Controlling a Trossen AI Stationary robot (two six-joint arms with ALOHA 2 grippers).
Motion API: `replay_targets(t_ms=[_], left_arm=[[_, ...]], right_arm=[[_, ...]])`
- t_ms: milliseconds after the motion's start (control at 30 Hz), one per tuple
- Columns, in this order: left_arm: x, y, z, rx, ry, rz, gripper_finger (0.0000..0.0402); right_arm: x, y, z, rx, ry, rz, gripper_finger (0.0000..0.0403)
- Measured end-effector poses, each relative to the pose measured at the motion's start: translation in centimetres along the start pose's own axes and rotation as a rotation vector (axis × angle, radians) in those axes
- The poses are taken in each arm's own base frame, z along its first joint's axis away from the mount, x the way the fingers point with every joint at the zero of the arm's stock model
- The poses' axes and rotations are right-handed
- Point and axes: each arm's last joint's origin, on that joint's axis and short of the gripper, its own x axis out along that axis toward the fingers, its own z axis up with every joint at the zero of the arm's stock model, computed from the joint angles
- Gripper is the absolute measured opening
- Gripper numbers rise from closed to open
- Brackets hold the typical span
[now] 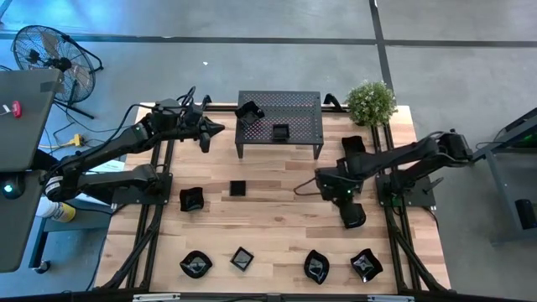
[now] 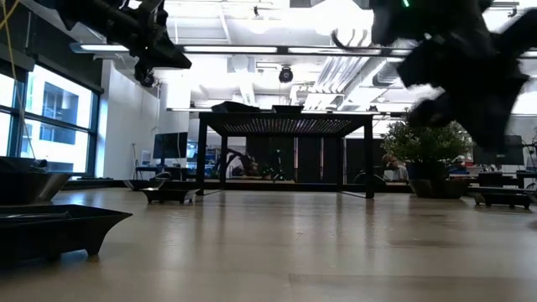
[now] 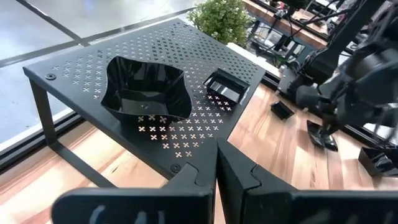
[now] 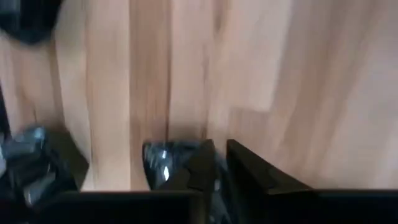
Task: Pick & Place Mini shaped plates
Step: Put the black leaf shaped plate on the shelf
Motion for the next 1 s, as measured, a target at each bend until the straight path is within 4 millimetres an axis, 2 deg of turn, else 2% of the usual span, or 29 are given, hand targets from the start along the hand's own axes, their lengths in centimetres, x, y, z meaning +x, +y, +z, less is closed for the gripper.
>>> replay_targets(t_ms=[100, 200, 367, 500, 633, 833, 1000], left_arm=[[0.0, -0.1, 0.0, 0.000, 0.005, -0.017, 0.0001], [0.0, -0.1, 0.0, -0.001, 0.008, -0.019, 0.0001], [0.0, 0.0, -0.1, -0.008, 0.009, -0.019, 0.0001], [0.0, 0.0, -0.1, -0.009, 0.014, -0.018, 0.0001], [0.0, 0.0, -0.1, -0.010, 0.014, -0.019, 0.0001], [0.0, 0.0, -0.1, -0.010, 0.014, -0.019, 0.0001], [0.0, 0.0, -0.1, -0.010, 0.014, -0.020, 0.0001]], right_arm=[[1.5, -0.5, -1.1, -0.041, 0.075, 0.015, 0.0093], [2.2, -1.0, -1.1, -0.073, 0.109, -0.018, 0.0127], [3.3, -2.0, -0.6, -0.085, 0.141, 0.035, 0.0144], [4.7, -2.6, -0.4, -0.109, 0.197, 0.081, 0.0125], [5.5, -2.7, -0.3, -0.105, 0.225, 0.148, 0.0089], [5.2, -2.6, -0.3, -0.057, 0.206, 0.185, 0.0015], [4.4, -2.3, -0.4, -0.031, 0.167, 0.181, 0.0010]])
